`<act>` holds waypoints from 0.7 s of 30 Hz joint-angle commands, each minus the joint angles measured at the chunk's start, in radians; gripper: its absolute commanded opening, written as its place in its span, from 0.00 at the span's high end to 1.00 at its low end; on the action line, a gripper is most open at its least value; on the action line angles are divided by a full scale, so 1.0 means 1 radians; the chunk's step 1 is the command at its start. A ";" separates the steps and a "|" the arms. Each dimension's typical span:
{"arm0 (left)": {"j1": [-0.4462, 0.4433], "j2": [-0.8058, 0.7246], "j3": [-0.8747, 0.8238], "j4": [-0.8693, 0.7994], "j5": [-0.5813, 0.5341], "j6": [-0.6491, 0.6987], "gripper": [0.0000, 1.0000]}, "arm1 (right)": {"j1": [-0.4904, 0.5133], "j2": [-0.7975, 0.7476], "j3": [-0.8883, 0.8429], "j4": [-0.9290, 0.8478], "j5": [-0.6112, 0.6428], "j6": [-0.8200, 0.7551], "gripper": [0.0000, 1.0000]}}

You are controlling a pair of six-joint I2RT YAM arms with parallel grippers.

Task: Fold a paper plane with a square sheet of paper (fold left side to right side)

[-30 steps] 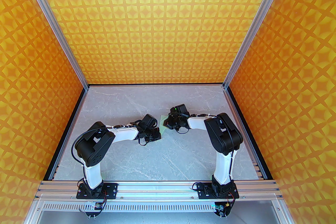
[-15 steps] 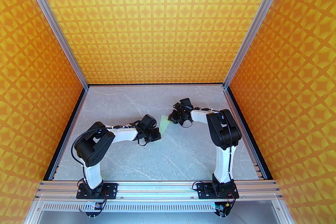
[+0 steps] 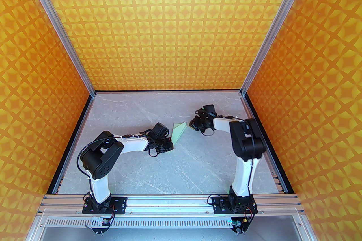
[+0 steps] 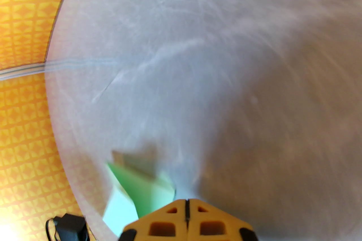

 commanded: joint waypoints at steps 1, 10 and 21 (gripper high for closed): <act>-0.033 0.109 -0.054 -0.212 -0.026 0.012 1.00 | 0.067 -0.104 -0.082 0.127 -0.017 0.057 0.98; -0.035 0.108 -0.051 -0.212 -0.022 0.015 1.00 | 0.264 -0.063 -0.156 0.294 -0.024 0.171 0.98; -0.035 0.099 -0.063 -0.209 -0.018 0.020 1.00 | 0.243 0.051 -0.119 0.144 0.100 0.100 1.00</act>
